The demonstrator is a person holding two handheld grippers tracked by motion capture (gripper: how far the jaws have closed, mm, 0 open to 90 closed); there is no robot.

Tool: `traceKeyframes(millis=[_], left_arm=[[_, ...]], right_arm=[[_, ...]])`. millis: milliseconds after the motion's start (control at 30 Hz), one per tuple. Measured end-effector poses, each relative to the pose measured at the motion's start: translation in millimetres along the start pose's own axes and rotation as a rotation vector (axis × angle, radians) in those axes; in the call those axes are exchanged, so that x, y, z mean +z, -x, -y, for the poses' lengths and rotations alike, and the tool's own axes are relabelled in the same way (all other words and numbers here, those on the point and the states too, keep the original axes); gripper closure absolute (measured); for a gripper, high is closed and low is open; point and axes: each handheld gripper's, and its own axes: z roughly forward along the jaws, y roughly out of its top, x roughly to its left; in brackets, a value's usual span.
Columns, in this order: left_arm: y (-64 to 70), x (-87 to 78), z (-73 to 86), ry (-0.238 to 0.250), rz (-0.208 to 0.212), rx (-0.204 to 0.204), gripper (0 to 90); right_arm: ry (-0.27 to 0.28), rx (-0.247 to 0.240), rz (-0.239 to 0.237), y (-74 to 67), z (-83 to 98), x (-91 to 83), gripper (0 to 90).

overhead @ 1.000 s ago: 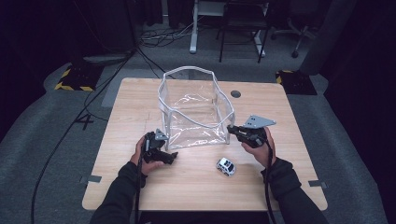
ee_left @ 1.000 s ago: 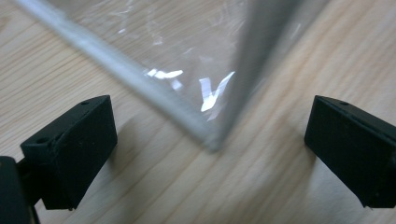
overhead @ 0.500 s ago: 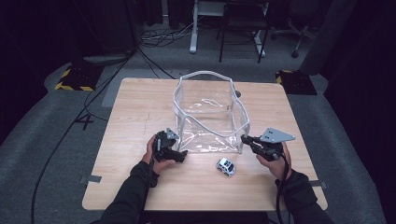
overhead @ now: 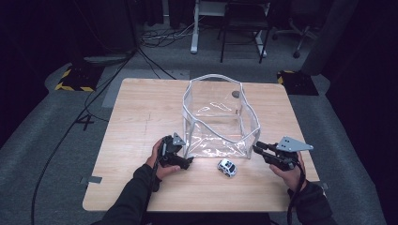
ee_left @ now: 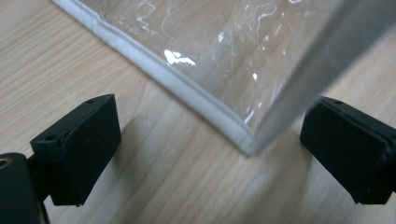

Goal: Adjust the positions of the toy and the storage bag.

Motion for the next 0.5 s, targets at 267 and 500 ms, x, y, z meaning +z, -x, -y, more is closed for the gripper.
traceKeyframes(millis=[267, 500], left_arm=[[-10.0, -27.6, 31.9, -0.001, 0.015, 0.014, 5.4], [-24.6, -57.5, 65.4, -0.001, -0.018, -0.023, 5.4]], right_arm=[[-0.071, 0.066, -0.011, 7.0, 27.4, -2.7, 63.4], [-0.129, 0.030, -0.066, 0.2, 38.3, 1.4, 57.9]])
